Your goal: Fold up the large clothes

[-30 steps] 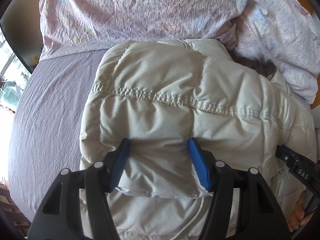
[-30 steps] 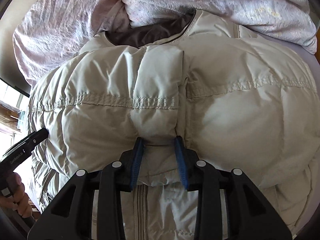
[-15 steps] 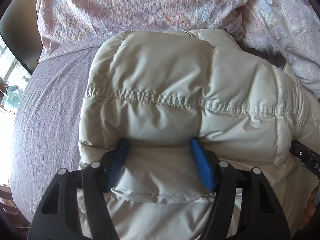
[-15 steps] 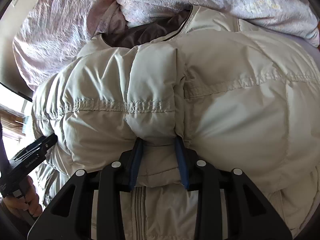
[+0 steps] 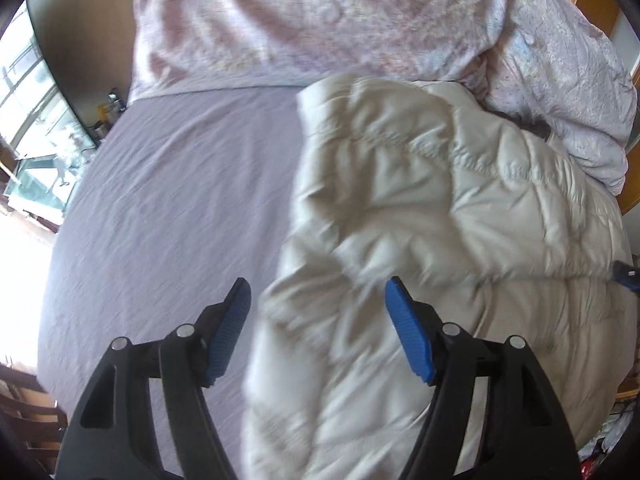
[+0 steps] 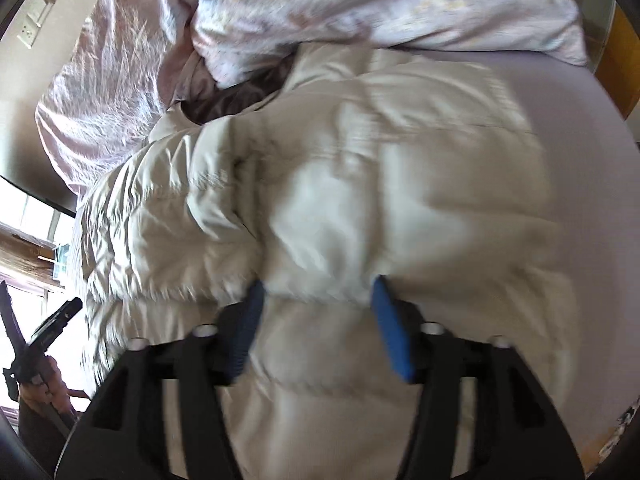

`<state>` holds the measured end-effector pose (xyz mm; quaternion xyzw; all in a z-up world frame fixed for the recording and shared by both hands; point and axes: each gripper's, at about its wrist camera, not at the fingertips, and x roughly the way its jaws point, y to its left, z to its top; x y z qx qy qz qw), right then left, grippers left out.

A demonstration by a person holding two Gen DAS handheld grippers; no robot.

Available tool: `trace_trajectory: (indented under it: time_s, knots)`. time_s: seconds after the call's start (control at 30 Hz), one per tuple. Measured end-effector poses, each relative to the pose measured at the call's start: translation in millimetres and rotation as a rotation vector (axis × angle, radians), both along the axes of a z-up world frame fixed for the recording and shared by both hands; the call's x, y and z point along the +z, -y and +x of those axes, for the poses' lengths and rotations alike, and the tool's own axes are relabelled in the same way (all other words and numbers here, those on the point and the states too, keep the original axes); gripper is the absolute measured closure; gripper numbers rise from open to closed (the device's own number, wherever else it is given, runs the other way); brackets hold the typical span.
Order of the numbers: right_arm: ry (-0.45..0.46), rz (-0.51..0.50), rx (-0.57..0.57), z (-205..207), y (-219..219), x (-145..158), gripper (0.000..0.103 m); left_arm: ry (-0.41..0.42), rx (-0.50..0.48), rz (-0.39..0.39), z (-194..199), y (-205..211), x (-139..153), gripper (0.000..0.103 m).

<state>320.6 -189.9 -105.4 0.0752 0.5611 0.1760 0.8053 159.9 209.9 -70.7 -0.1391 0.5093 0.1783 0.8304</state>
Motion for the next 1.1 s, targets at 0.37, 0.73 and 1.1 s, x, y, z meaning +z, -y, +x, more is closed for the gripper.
trace_trajectory:
  time_s: [0.37,0.73,1.1]
  knots:
    - [-0.232,0.054,-0.099,-51,141,-32,0.026,-0.055,0.02,-0.087,-99,-17,-33,0.032]
    - [-0.352,0.184,-0.085,-86,175,-67,0.026,-0.048,0.021,-0.181,-129,-5,-47,0.037]
    - [-0.366,0.166,-0.031,-89,174,-74,0.026,-0.085,-0.01,-0.172,-136,15,-58,0.043]
